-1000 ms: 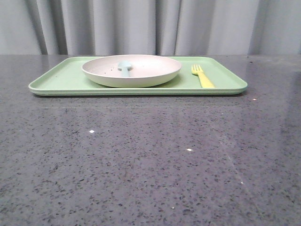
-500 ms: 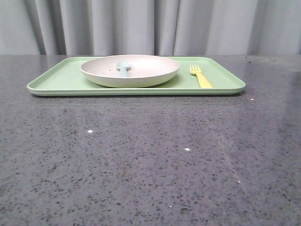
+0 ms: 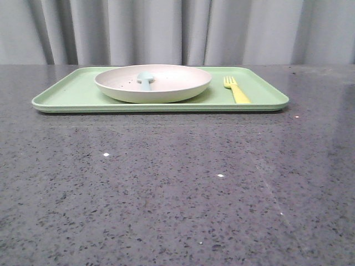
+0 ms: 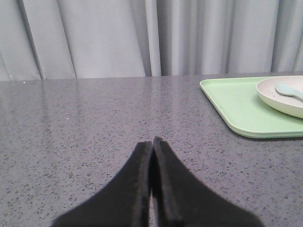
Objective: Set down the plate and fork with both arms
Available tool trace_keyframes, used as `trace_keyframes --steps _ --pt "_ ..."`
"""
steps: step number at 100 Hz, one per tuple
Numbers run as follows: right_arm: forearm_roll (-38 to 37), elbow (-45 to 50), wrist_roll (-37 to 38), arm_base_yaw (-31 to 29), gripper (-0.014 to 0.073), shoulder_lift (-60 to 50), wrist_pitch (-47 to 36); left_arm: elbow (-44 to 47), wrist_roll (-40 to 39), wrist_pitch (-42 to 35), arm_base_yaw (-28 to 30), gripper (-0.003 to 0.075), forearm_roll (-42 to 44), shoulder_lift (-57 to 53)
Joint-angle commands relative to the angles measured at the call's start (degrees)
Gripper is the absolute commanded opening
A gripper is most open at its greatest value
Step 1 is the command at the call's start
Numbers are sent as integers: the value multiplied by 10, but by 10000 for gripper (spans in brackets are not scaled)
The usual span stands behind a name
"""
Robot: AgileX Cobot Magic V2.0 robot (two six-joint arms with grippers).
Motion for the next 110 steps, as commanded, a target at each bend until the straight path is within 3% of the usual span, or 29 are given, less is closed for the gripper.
trace_keyframes --steps 1,28,40,110 --pt "-10 7 -27 -6 -67 -12 -77 7 -4 -48 1 -20 -4 -18" --pt "-11 75 -35 -8 -67 -79 -84 7 -4 -48 1 -20 -4 -18" --pt "-18 73 -37 -9 -67 -81 -53 7 -4 -48 1 -20 -4 -18" --pt "-21 74 -37 -9 -67 -81 -55 7 -4 -48 1 -20 -4 -18"
